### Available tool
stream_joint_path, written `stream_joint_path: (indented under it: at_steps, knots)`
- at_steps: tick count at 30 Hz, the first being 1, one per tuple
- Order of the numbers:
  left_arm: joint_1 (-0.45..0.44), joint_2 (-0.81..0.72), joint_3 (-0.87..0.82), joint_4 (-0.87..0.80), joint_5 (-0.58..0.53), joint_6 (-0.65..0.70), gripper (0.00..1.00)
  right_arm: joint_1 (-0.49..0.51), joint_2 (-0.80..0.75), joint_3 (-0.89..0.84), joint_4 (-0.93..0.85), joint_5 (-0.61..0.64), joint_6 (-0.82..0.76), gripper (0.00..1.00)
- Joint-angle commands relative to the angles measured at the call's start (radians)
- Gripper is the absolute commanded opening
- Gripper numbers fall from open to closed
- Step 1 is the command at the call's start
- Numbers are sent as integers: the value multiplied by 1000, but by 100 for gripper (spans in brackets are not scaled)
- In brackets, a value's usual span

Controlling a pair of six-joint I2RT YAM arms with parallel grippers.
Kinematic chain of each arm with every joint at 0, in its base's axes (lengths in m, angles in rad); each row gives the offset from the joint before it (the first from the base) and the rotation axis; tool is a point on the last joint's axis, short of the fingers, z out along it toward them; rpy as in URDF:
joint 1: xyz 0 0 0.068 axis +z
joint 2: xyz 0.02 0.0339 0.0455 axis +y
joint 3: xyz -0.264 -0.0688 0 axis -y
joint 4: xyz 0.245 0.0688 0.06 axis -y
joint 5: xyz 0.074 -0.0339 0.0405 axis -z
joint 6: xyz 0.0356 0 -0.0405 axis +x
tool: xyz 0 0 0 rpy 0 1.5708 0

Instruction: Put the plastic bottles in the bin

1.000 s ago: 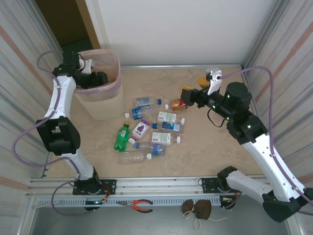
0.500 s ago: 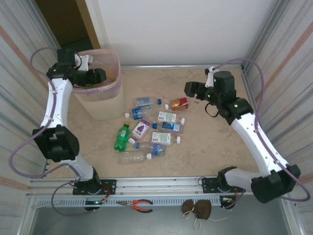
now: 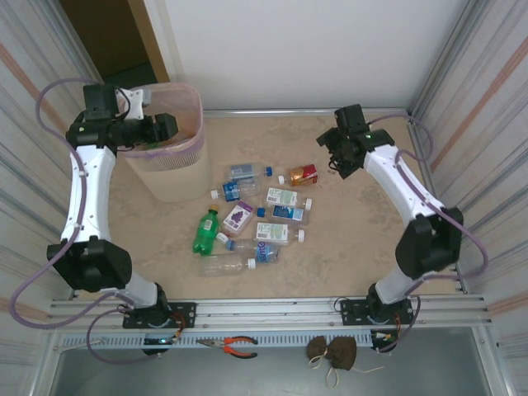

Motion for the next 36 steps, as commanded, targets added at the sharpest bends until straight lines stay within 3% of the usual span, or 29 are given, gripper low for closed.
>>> stream_joint_path:
  at_steps: [1, 12, 21, 36]
  knots:
    - [-7, -44, -22, 27, 32, -12, 70, 7, 108, 90, -151, 11, 198, 88]
    - [-15, -50, -32, 43, 46, -15, 70, 16, 390, 288, -179, -42, 310, 94]
    - [-27, -46, -33, 44, 49, -8, 70, 20, 536, 340, -171, -121, 394, 91]
    - [-31, -47, -20, 21, 45, 11, 70, 8, 607, 321, -129, -155, 453, 68]
